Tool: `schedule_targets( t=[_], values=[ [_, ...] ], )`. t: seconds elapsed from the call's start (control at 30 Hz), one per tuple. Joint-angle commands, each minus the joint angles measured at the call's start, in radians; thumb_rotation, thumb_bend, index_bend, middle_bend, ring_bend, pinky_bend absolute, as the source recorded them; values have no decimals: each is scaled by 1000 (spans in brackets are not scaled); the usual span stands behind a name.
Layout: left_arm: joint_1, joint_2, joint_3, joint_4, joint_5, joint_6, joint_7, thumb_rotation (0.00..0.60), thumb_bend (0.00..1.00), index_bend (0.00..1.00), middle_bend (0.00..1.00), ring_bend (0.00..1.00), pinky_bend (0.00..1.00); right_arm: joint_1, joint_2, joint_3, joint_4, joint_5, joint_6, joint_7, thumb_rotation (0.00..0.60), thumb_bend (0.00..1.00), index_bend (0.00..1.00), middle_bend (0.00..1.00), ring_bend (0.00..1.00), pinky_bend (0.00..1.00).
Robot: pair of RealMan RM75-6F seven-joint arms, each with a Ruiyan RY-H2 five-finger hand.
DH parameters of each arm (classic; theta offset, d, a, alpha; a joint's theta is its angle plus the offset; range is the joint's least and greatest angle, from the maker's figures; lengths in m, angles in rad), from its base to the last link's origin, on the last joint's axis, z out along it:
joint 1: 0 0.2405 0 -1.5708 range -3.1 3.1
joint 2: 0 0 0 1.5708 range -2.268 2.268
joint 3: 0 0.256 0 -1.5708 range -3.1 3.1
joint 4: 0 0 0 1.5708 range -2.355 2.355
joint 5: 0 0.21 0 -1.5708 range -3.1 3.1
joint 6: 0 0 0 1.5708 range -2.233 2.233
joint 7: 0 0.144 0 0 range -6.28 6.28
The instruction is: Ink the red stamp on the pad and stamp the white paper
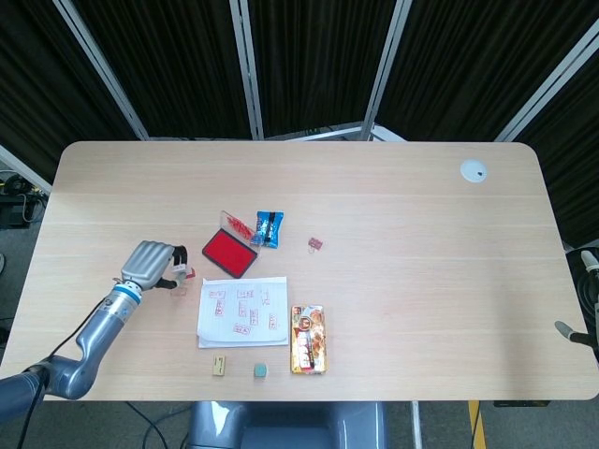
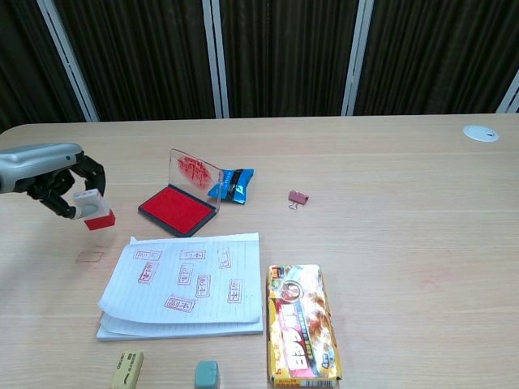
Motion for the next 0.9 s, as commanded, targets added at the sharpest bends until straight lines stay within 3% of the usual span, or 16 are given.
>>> schedule_targets(
  t=[0.03, 0.47, 0.9],
  values=[
    [1, -29, -7, 62, -30, -37, -7, 600, 442, 587, 537, 795, 844, 1, -2, -1, -1, -1, 0, -4, 600, 0, 0, 0, 0, 0],
    [0, -68, -13, 134, -3, -47, -50, 600, 429, 563, 515, 792, 844, 4, -9, -1, 6, 9, -7, -19, 600, 0, 0, 0, 0, 0],
    [7, -103, -12, 171, 8, -45, -37, 600, 391, 461, 440, 784, 843, 5, -11, -2, 9, 12, -9, -20, 600, 0, 0, 0, 0, 0]
  ],
)
